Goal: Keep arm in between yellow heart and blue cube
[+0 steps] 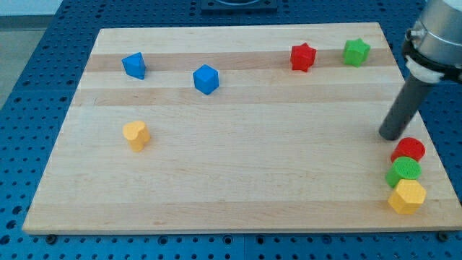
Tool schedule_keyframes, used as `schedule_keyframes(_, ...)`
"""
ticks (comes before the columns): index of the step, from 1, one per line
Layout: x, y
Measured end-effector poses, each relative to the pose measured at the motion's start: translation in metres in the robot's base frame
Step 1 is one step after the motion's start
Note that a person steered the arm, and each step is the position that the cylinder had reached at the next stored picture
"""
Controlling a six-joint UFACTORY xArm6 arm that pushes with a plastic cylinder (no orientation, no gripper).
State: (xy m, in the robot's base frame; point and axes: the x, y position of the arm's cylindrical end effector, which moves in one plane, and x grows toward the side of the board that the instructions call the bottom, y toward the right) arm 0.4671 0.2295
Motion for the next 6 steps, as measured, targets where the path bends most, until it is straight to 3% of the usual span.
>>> schedule_keyframes(2,-0.029,-0.127)
schedule_keyframes(4,-0.063,-0.298)
schedule_keyframes(5,-0.060,-0.404)
schedule_keyframes(6,-0.039,-0.461)
